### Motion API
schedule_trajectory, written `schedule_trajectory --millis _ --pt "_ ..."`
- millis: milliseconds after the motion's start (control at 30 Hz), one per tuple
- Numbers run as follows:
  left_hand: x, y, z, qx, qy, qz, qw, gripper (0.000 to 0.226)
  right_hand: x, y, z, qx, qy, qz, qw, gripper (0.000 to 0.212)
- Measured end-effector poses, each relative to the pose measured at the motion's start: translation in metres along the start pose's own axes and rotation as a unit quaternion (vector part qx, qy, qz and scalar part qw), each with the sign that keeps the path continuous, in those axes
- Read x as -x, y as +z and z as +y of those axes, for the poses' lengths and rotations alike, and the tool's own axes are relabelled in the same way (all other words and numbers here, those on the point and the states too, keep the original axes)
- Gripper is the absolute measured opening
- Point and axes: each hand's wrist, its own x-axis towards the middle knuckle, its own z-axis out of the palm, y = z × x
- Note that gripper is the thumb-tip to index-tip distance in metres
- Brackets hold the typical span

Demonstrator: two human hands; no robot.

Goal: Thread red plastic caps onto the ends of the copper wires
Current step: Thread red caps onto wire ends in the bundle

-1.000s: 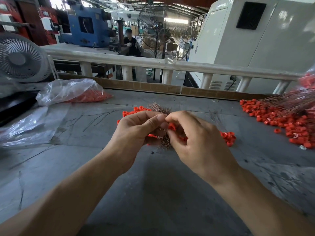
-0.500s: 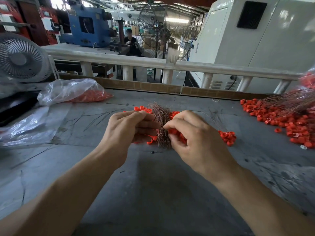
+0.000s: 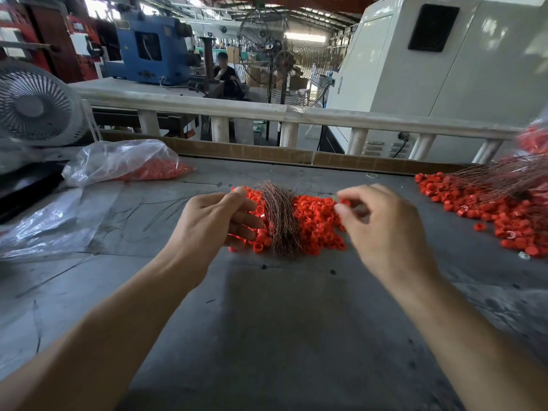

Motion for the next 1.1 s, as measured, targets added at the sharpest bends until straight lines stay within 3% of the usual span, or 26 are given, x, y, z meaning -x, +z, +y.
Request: schedule_trajectory --millis 100,233,500,667,767,933,1100 --pt "-0.001 -0.001 -0.001 -0.04 0.013 0.026 0.999 0.023 -0.008 -0.008 0.033 0.037 0.123 0.017 0.992 0.011" --pt "-0.004 -0.003 -0.003 -0.092 0.014 0.05 0.994 0.019 -0.011 -0.017 0.059 0.102 0.246 -0.029 0.964 0.012" --pt "-0.009 -0.007 -0.009 -0.176 0.022 0.078 0.981 0.021 -0.016 -0.023 0.058 0.186 0.298 -0.131 0.927 0.028" --pt "-0.012 -0.011 -0.011 -0.225 0.029 0.09 0.97 0.022 -0.011 -0.022 0.045 0.194 0.195 -0.081 0.958 0.019" --pt "-0.013 -0.012 -0.013 -0.263 0.038 0.09 0.96 0.018 -0.009 -0.016 0.036 0.125 0.129 -0.053 0.982 0.012" --pt "-0.011 -0.01 -0.017 -0.302 0.069 0.071 0.948 0.012 0.001 -0.002 0.011 -0.03 -0.004 -0.184 0.982 0.01" --pt "-0.013 -0.012 -0.019 -0.332 0.071 0.068 0.938 0.011 0.008 0.013 -0.006 -0.058 -0.09 -0.2 0.974 0.021"
